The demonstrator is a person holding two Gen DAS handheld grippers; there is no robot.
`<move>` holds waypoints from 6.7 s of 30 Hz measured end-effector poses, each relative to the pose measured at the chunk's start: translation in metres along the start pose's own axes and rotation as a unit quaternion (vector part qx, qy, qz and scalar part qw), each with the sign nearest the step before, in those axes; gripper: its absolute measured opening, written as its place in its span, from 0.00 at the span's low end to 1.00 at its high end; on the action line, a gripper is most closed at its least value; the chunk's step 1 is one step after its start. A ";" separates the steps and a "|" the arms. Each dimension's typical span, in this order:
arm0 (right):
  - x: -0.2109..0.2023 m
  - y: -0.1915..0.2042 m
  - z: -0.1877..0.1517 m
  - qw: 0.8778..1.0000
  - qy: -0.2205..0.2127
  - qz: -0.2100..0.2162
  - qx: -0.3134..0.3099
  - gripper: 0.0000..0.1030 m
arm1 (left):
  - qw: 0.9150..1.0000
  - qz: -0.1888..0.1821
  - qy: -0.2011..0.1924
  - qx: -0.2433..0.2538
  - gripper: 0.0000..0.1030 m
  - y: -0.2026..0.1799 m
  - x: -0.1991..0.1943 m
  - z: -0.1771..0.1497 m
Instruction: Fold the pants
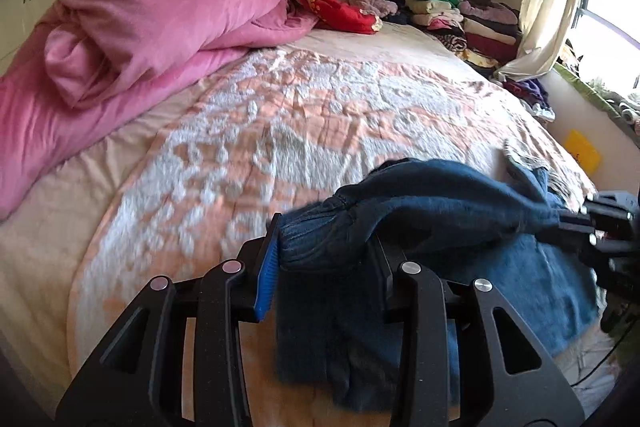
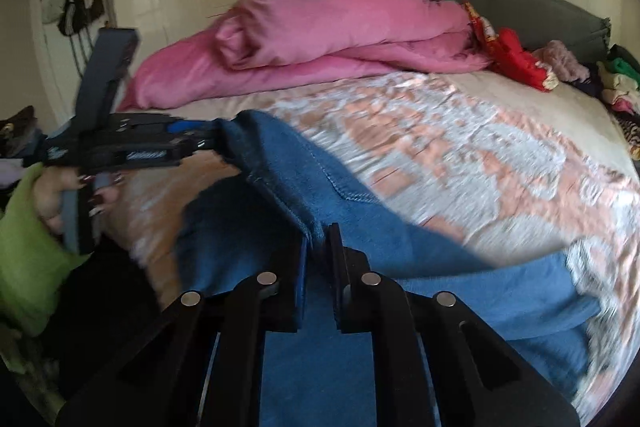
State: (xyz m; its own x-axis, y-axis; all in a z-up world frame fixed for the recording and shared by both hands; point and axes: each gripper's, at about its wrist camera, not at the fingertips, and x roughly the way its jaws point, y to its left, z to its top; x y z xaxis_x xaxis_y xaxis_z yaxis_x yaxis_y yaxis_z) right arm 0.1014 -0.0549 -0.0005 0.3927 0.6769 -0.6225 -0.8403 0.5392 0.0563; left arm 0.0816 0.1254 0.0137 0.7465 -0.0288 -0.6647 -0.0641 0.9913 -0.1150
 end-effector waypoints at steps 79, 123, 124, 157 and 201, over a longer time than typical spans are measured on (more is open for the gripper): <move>-0.041 -0.144 -0.037 0.959 0.040 -0.185 0.213 0.65 | 0.984 -0.134 0.094 0.067 0.43 -0.152 0.001 -0.052; -0.197 -0.119 -0.168 0.902 -0.018 -0.190 0.388 0.09 | 0.966 -0.174 0.084 0.173 0.01 -0.189 0.022 -0.072; -0.198 -0.116 -0.173 0.901 -0.014 -0.188 0.391 0.09 | 0.965 -0.171 0.081 0.182 0.01 -0.190 0.018 -0.073; -0.205 -0.103 -0.253 0.865 0.025 -0.205 0.457 0.29 | 0.941 -0.156 0.159 0.254 0.09 -0.210 0.035 -0.105; -0.151 -0.076 -0.201 0.929 0.069 -0.185 0.313 0.47 | 0.995 -0.013 0.101 0.014 0.66 -0.050 0.014 -0.045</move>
State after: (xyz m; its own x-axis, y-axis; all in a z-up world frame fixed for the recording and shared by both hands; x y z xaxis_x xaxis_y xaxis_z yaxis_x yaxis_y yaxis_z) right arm 0.0312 -0.2986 -0.0677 0.5234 0.3392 -0.7817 -0.2587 0.9373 0.2335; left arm 0.0657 0.0694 -0.0235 0.5987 -0.0765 -0.7973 -0.0269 0.9929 -0.1155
